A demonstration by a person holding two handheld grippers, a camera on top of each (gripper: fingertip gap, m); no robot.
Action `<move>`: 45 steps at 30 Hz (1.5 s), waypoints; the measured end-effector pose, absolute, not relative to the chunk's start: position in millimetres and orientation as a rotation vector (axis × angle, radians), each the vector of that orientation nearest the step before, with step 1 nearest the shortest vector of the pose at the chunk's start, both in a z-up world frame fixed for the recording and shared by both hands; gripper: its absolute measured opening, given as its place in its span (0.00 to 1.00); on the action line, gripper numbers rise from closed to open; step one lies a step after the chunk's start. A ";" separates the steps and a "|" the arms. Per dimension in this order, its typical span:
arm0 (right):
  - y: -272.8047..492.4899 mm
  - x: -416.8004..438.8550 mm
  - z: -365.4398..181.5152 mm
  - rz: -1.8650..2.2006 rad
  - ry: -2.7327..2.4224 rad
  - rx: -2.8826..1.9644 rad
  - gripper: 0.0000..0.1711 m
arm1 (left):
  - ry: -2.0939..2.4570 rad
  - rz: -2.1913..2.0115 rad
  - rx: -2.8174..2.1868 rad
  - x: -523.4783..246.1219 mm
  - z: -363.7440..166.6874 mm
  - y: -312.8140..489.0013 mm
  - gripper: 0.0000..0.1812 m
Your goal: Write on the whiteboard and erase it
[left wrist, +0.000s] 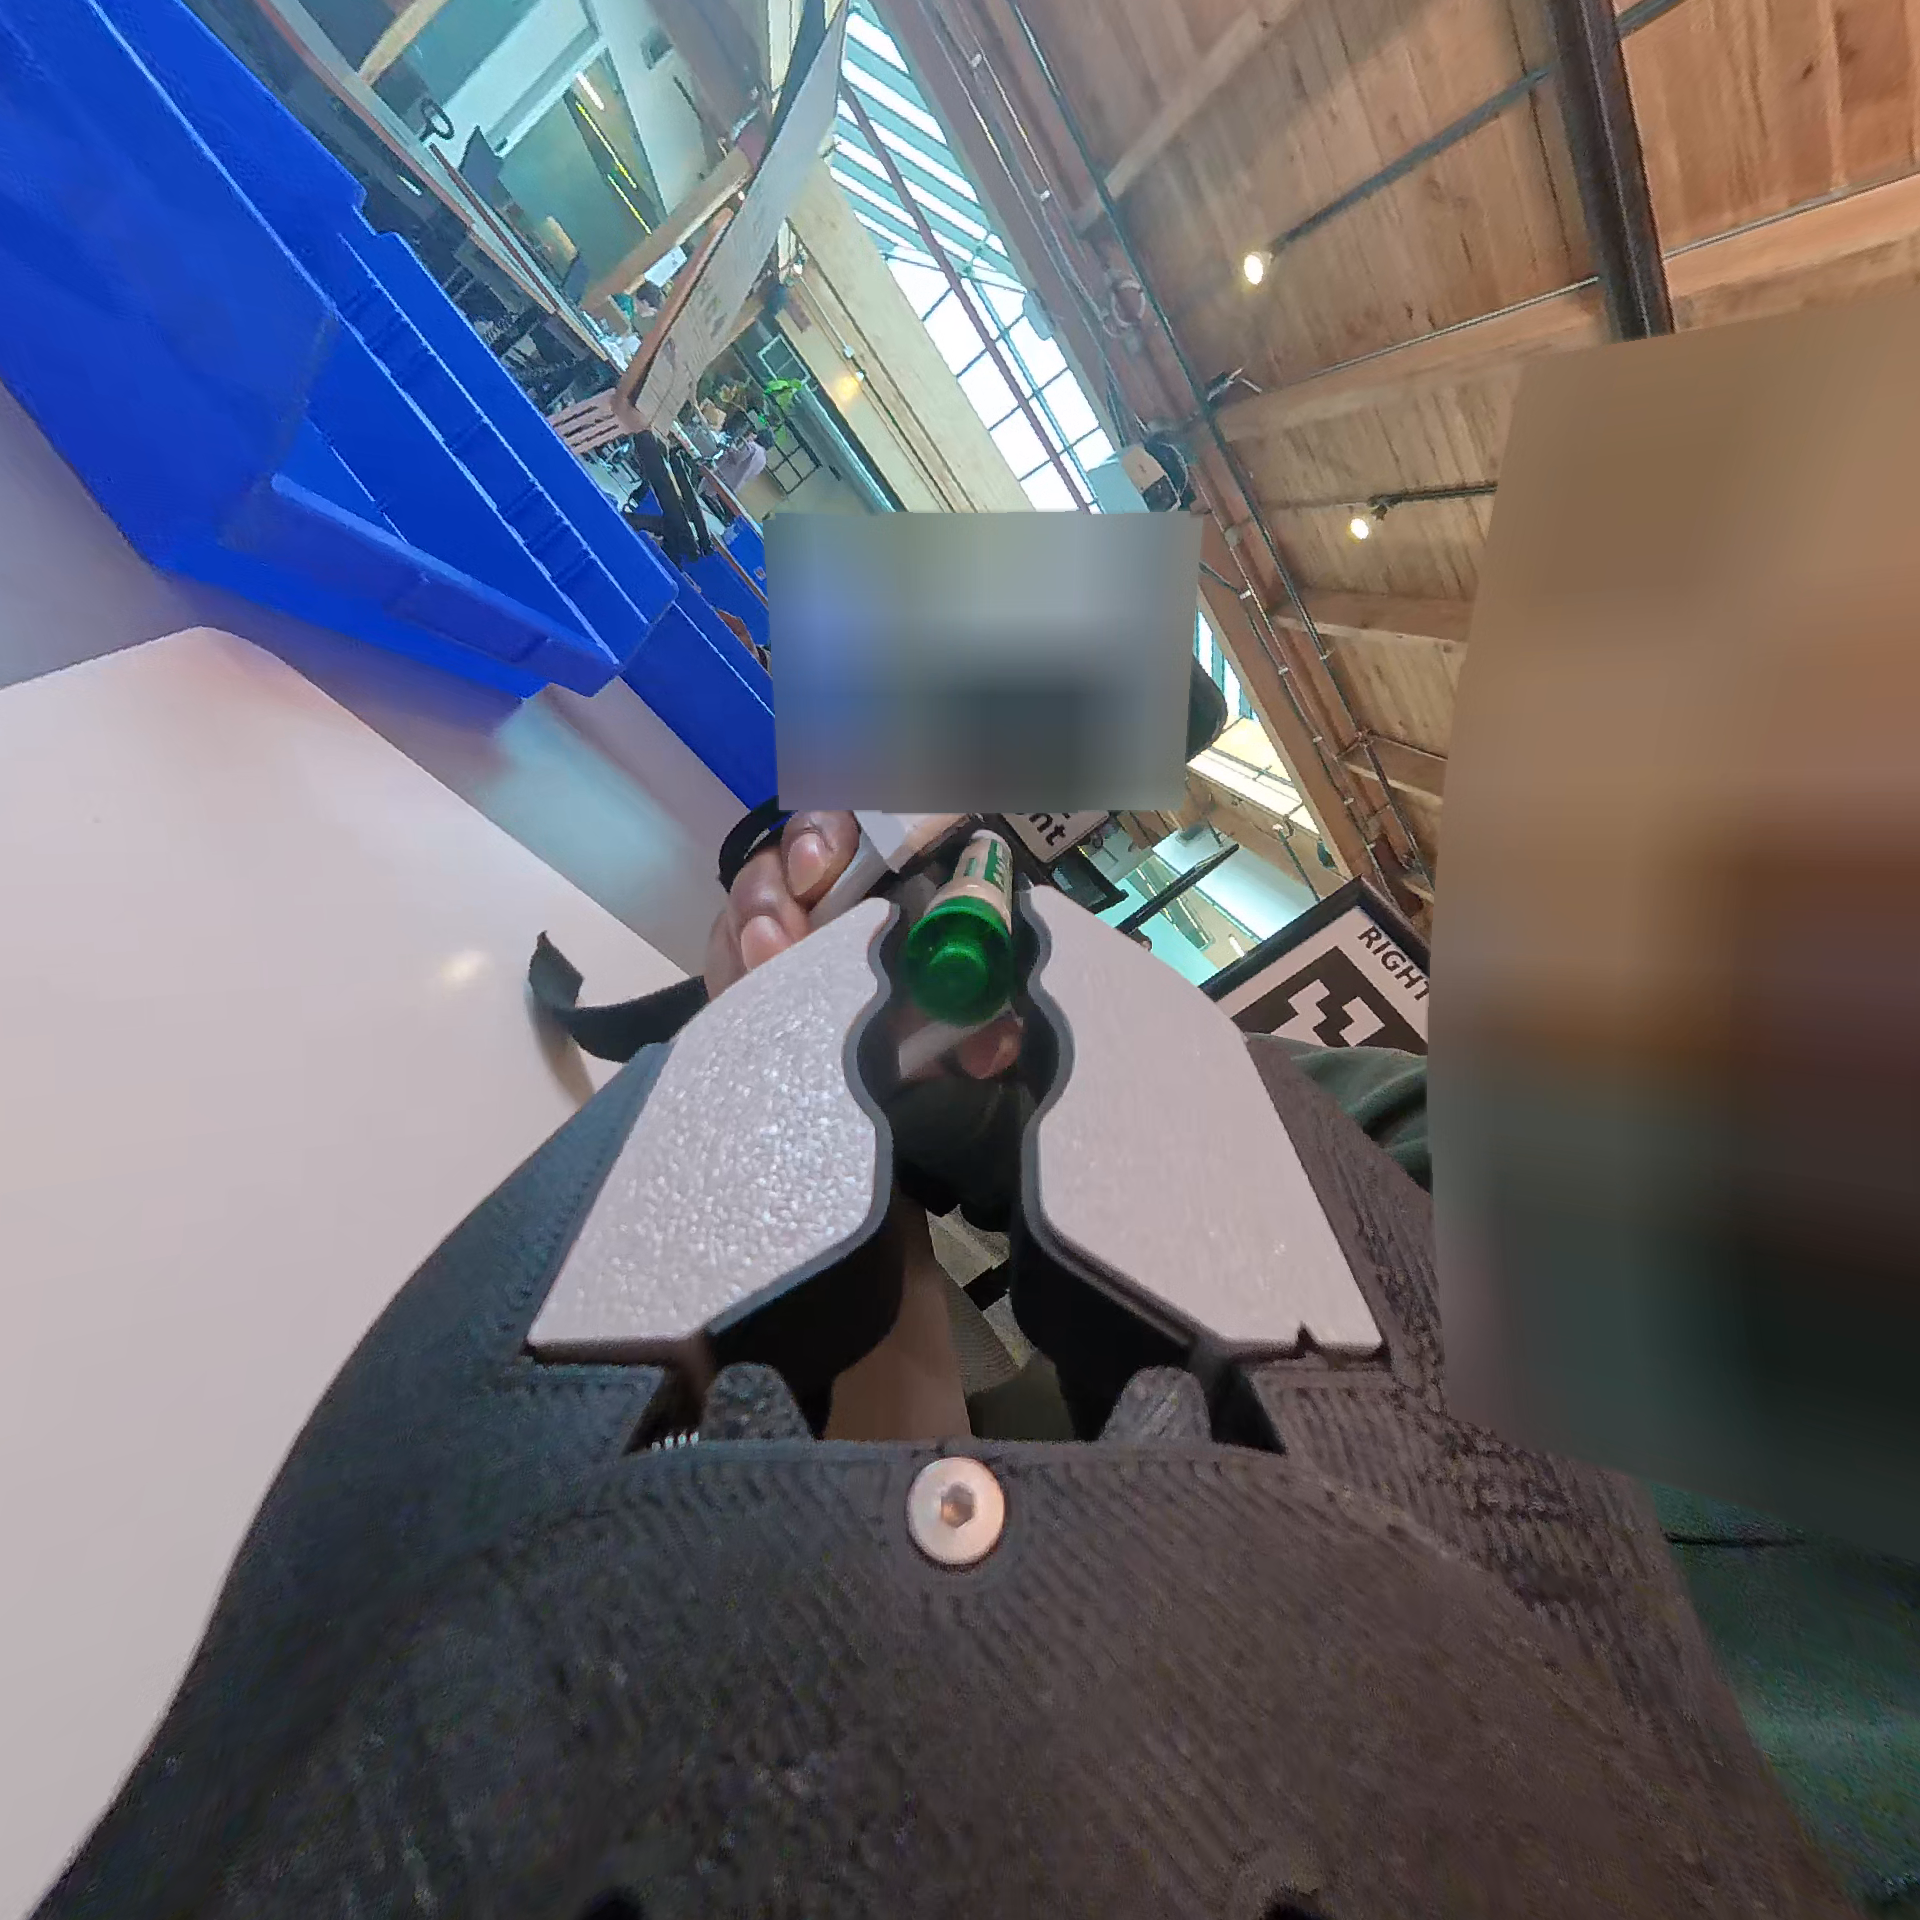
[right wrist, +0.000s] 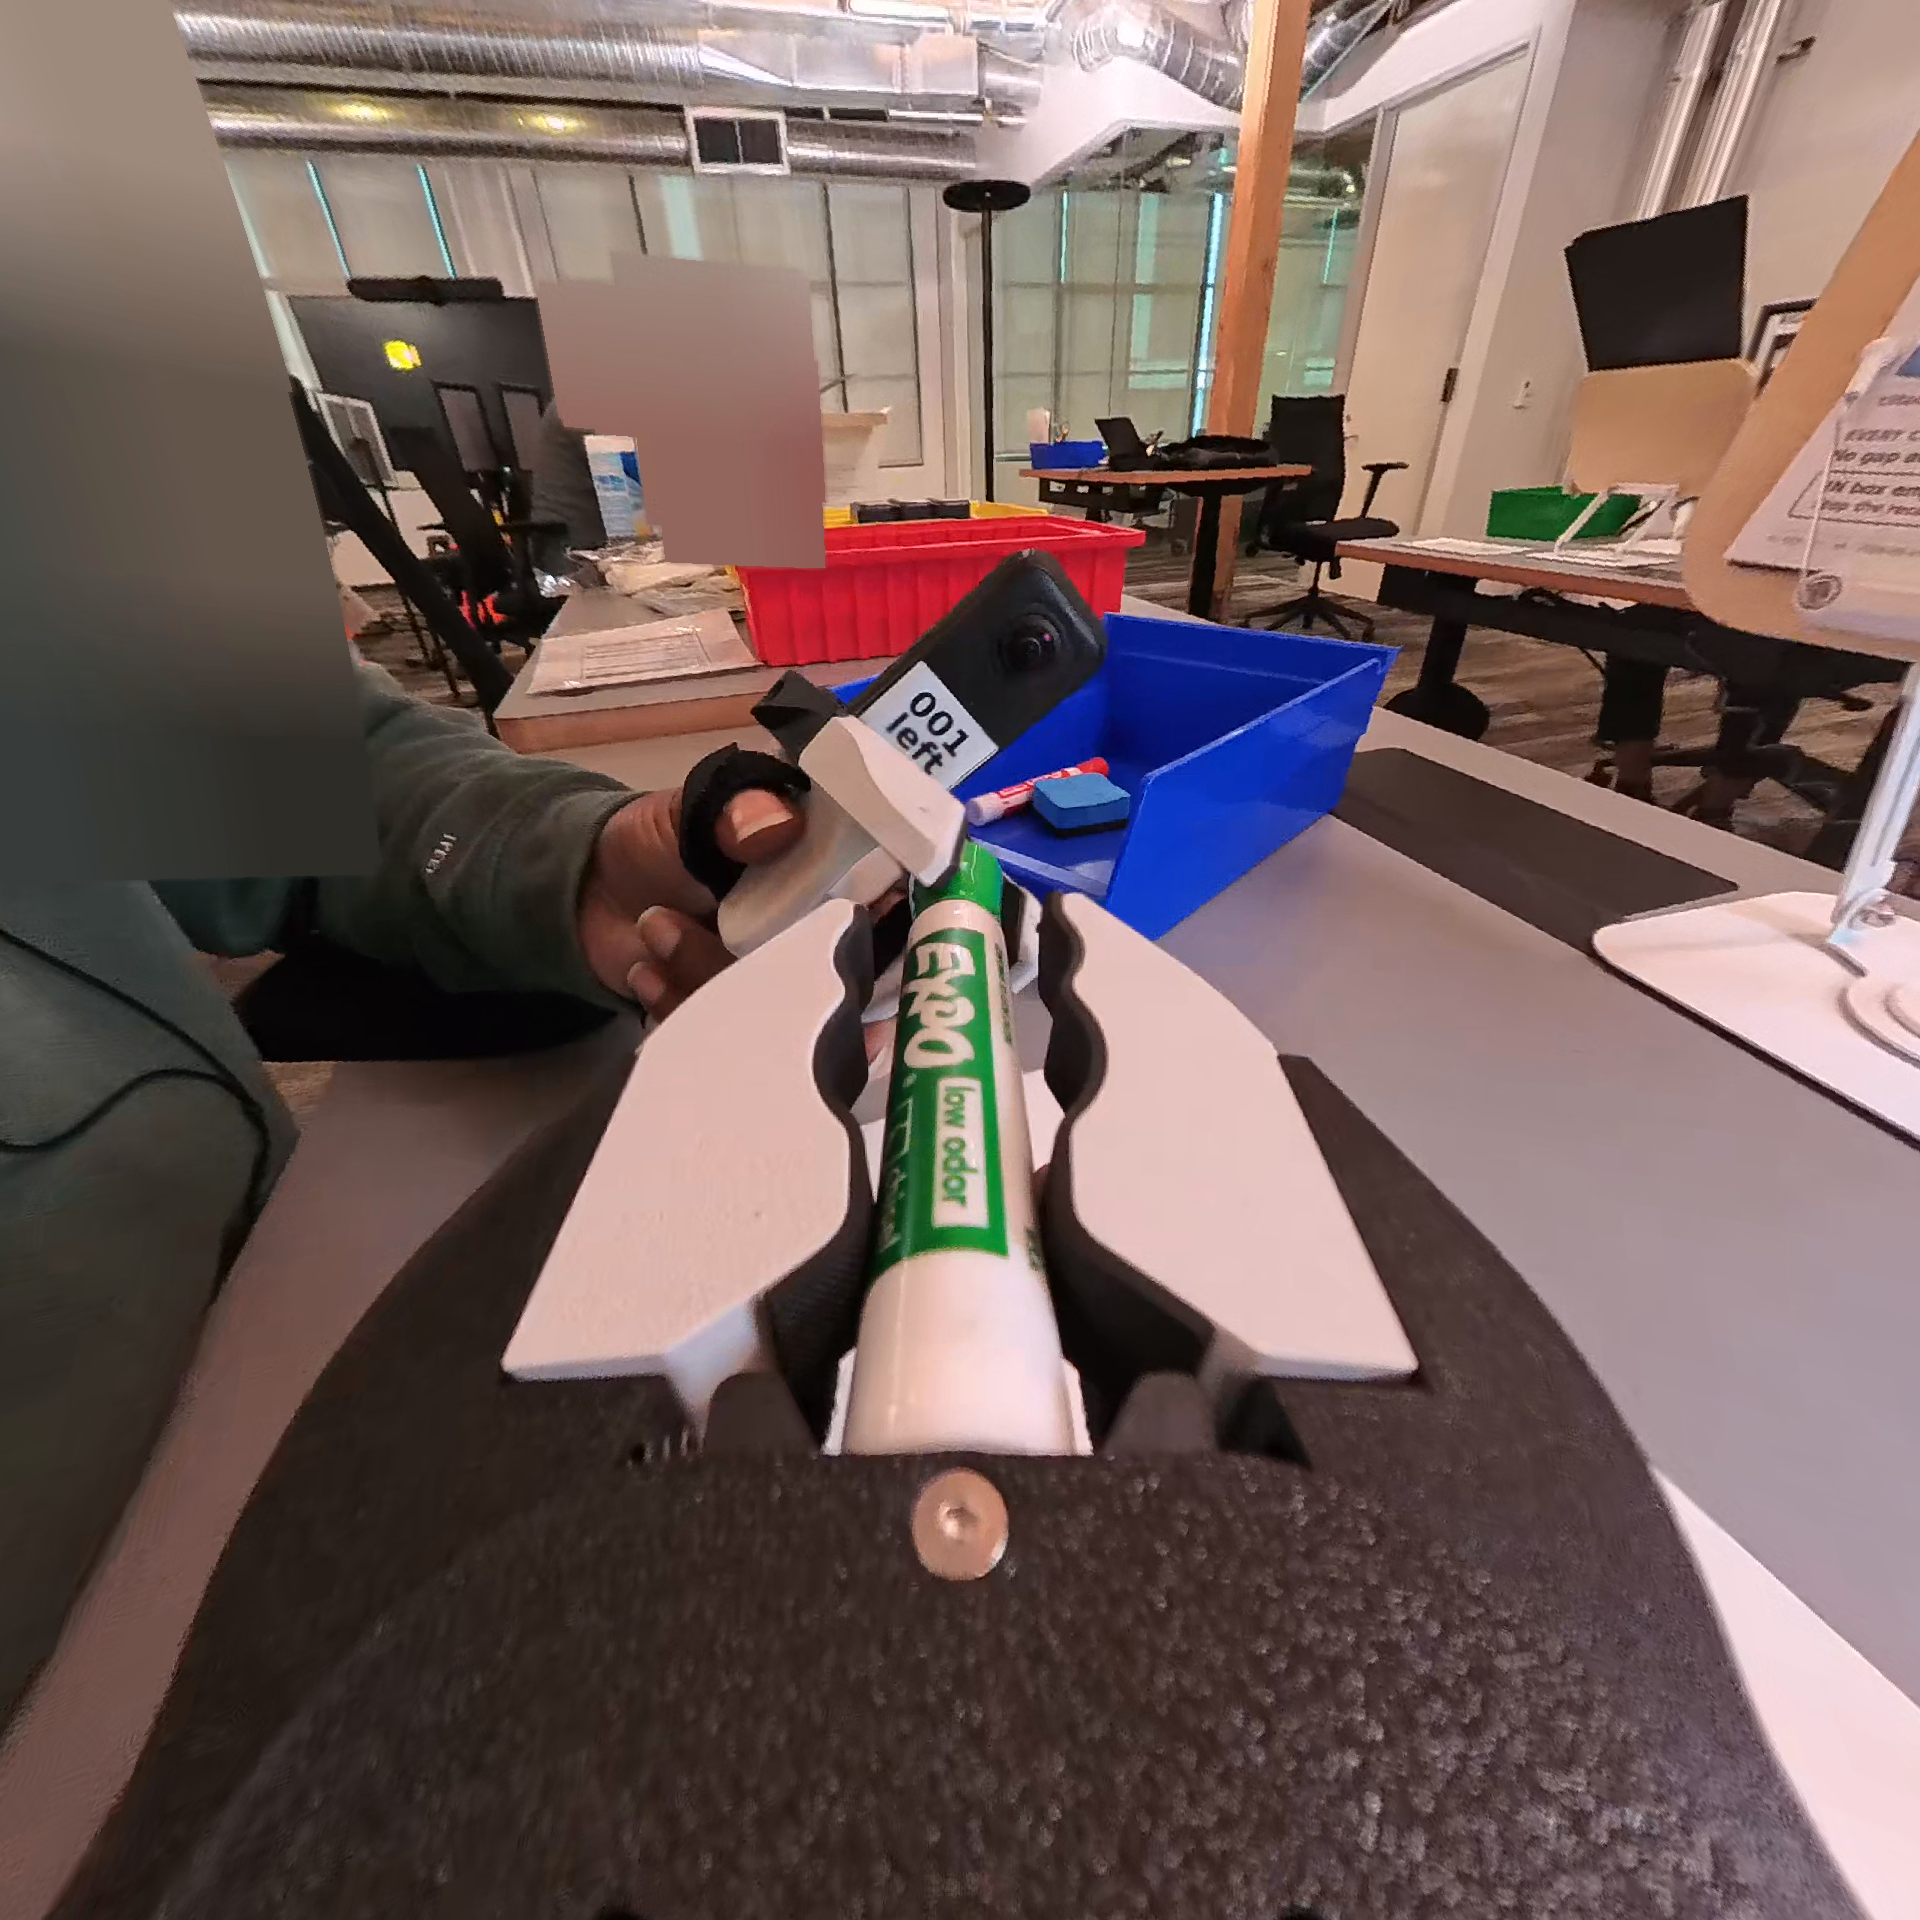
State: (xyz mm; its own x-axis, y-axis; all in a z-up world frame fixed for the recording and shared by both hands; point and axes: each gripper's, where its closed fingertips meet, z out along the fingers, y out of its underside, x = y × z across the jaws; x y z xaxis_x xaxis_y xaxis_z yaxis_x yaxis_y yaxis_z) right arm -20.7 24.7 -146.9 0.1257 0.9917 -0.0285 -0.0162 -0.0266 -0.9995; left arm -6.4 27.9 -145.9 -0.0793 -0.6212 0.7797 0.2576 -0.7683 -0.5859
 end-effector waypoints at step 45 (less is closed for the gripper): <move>82.0 -90.8 -238.7 0.723 -1.602 -1.712 0.20 | 0.815 -0.911 -1.656 -118.2 -210.5 18.0 0.11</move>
